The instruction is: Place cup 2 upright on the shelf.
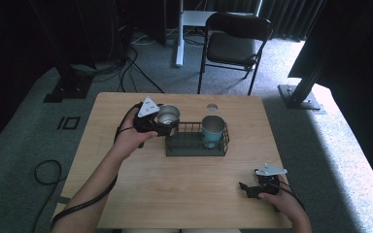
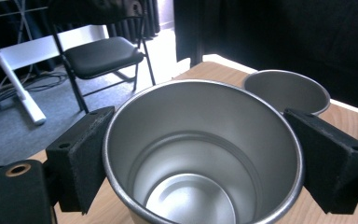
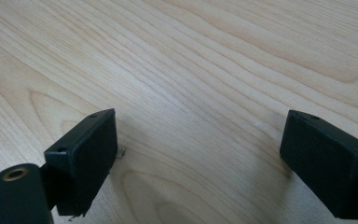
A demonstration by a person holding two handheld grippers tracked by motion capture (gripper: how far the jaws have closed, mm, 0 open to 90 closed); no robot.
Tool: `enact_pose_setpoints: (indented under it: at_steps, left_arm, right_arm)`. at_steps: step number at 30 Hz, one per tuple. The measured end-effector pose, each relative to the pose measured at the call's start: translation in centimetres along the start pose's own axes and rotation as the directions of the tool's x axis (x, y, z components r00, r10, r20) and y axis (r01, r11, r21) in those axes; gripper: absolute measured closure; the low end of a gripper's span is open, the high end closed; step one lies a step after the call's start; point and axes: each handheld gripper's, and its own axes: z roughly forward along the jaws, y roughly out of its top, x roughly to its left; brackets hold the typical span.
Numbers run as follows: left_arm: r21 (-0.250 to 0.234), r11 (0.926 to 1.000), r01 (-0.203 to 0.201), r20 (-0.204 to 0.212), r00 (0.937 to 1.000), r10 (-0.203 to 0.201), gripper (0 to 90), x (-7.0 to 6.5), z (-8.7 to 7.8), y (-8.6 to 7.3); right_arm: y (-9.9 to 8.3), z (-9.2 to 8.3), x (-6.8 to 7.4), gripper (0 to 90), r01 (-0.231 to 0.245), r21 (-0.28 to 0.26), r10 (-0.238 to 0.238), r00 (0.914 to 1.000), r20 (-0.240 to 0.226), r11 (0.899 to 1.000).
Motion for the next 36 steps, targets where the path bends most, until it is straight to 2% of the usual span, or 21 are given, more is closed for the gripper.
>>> enact_pose_setpoints:
  at_steps: [4, 5, 9, 19, 36]
  left_arm:
    - [0.002, 1.0000, -0.004, 0.008, 1.0000, 0.004, 13.9, -0.2, 0.5, 0.1]
    - [0.001, 1.0000, -0.003, 0.011, 0.9999, 0.003, 13.9, -0.3, 1.4, 0.0]
    - [-0.004, 0.9999, 0.010, 0.020, 0.9998, -0.010, 13.9, -0.4, 2.4, -0.3]
    - [0.007, 0.9998, 0.019, 0.044, 0.9988, -0.019, 13.9, -0.9, 4.4, -1.2]
    - [0.064, 0.9978, 0.016, 0.059, 0.9981, -0.020, 13.9, -1.2, 6.3, -3.6]
  right_arm:
    - [0.0, 0.0, 0.0, 10.7, -0.001, 0.000, 0.001, 1.0000, 0.000, 1.000]
    - [0.0, 0.0, 0.0, 10.7, 0.000, 0.000, 0.000, 1.0000, 0.000, 1.000]
    - [0.0, 0.0, 0.0, 10.7, -0.001, -0.001, 0.001, 1.0000, 0.000, 1.000]
    - [0.0, 0.0, 0.0, 10.8, 0.000, 0.000, 0.000, 1.0000, 0.000, 1.000]
    - [0.0, 0.0, 0.0, 10.8, -0.001, 0.000, 0.001, 1.0000, 0.000, 1.000]
